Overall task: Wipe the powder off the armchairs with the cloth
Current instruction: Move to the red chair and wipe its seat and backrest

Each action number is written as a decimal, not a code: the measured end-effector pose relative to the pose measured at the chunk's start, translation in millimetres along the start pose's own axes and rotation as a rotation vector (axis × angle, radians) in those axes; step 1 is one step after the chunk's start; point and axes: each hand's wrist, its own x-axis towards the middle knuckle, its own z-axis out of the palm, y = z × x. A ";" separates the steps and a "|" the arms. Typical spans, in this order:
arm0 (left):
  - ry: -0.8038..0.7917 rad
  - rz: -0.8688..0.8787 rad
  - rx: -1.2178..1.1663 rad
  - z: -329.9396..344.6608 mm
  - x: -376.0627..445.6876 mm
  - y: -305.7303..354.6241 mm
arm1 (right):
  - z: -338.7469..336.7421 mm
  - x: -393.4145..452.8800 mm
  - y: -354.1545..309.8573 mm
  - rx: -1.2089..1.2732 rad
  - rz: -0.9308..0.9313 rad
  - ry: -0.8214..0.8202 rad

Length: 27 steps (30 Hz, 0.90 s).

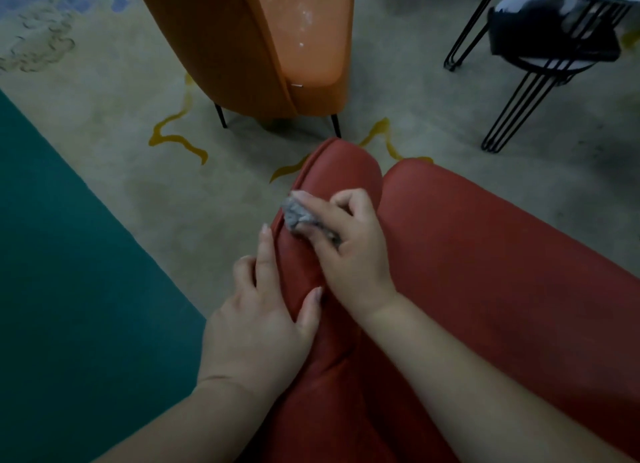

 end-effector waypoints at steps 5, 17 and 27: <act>0.016 0.000 -0.009 0.8 -3.7 2.9 | -6.4 64.2 33.7 -0.066 0.229 0.203; 0.015 -0.023 -0.044 0.8 -5.6 5.6 | -16.9 29.1 11.5 -0.142 -0.114 -0.086; 0.011 0.005 -0.003 2.5 -5.0 5.3 | -17.3 2.2 5.4 -0.117 -0.181 -0.086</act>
